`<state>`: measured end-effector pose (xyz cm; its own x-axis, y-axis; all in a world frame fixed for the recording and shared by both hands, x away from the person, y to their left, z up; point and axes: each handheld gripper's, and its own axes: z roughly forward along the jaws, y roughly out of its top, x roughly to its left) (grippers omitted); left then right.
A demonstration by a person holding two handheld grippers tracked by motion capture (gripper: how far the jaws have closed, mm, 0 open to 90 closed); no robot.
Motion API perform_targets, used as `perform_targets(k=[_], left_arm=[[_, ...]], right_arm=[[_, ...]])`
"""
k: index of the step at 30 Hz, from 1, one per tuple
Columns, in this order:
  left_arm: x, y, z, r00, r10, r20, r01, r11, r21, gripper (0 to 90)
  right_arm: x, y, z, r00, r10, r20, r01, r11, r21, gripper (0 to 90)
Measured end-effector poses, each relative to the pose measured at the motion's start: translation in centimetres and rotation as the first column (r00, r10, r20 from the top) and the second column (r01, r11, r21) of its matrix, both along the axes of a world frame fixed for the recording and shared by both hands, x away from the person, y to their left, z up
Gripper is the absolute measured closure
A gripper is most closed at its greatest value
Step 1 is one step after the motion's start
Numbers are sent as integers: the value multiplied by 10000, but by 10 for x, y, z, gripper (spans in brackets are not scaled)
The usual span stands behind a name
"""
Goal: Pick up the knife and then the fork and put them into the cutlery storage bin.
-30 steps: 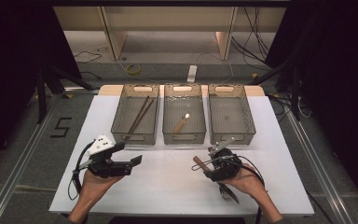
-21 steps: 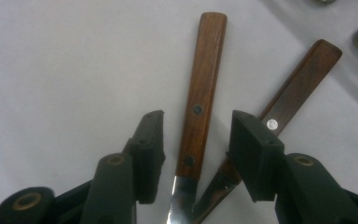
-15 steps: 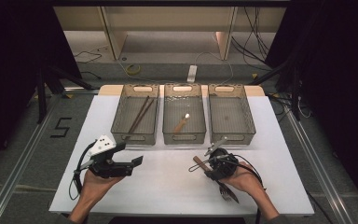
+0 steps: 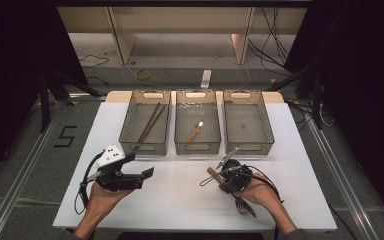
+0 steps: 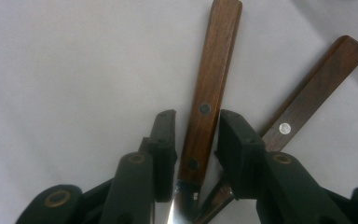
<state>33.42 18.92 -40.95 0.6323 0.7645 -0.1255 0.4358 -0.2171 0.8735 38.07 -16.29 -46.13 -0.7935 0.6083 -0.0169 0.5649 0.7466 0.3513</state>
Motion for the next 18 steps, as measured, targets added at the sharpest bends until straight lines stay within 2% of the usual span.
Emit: perform_targets(k=[18], left_arm=[[0, -2, 0, 10000, -94, -4, 94, 10000, 32, 156]], right_arm=[[2, 9, 2, 9995, 129, -288, -145, 9983, -566, 759]])
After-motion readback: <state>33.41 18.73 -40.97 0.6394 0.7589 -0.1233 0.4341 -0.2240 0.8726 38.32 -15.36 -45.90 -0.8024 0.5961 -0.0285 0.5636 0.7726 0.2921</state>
